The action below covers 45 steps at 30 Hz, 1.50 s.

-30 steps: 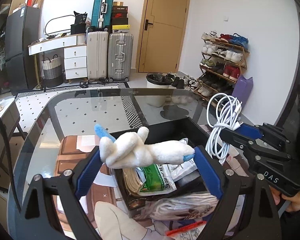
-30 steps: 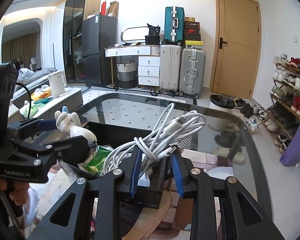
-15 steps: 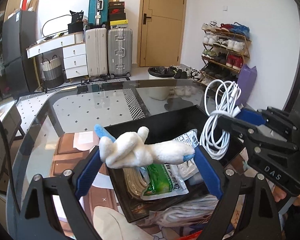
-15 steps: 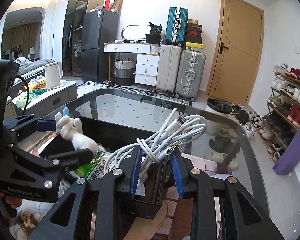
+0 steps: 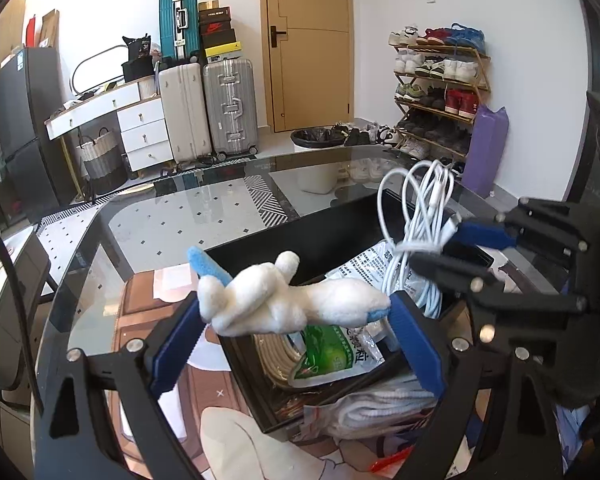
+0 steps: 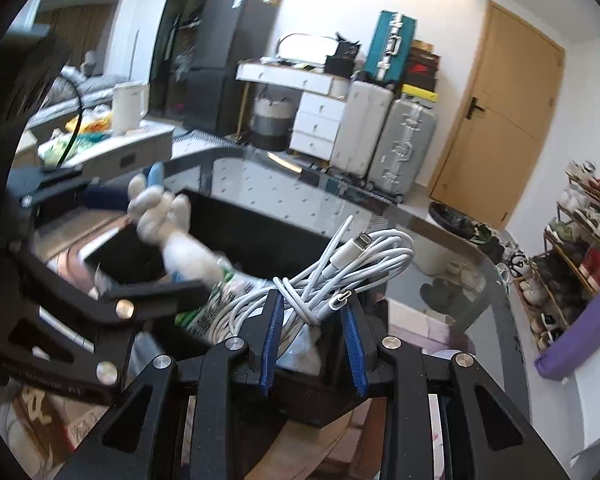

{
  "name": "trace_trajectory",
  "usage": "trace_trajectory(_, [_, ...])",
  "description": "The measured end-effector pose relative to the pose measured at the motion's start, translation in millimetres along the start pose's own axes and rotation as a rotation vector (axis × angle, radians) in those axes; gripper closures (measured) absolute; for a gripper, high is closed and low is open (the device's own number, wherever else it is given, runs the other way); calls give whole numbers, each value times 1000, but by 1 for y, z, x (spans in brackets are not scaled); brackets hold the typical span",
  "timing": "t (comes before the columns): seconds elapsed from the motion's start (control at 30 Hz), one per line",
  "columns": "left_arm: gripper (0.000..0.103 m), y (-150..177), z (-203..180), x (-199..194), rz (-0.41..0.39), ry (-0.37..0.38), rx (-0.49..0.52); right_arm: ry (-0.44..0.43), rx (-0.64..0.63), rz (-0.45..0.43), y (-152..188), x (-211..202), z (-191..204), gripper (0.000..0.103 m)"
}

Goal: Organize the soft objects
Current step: 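Lower cable coil and plush toy into the box and open both grippers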

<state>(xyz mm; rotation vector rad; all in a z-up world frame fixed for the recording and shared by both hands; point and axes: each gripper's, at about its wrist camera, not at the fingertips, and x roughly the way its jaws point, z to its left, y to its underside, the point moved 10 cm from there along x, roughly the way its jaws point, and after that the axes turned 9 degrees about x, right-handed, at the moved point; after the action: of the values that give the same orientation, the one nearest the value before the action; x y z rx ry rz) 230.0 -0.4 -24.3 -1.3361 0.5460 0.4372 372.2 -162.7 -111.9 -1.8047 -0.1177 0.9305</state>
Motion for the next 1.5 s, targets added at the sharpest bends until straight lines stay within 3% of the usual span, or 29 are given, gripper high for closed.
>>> trace_trajectory(0.4, [14, 14, 11, -1, 34, 39, -76, -110, 62, 89, 12, -16, 10, 74])
trace_trajectory(0.57, [15, 15, 8, -4, 34, 40, -70, -99, 60, 82, 12, -17, 6, 73])
trace_trajectory(0.67, [15, 16, 8, -7, 36, 42, -71, -84, 73, 49, 6, -22, 1, 57])
trace_trajectory(0.73, [13, 16, 10, -9, 37, 46, -73, -84, 90, 30, 2, -28, -3, 52])
trace_trajectory(0.8, [12, 18, 11, -14, 36, 58, -82, -82, 104, 17, -1, -33, -8, 28])
trace_trajectory(0.87, [9, 20, 12, -19, 38, 63, -92, -81, 123, -7, -2, -44, -14, 13])
trace_trajectory(1.0, [1, 23, 11, -34, 18, 63, -95, -89, 156, -20, 1, -61, -20, 1])
trace_trajectory(1.5, [0, 44, -5, -72, -2, 93, -74, -137, 245, 32, 48, -94, -20, 1])
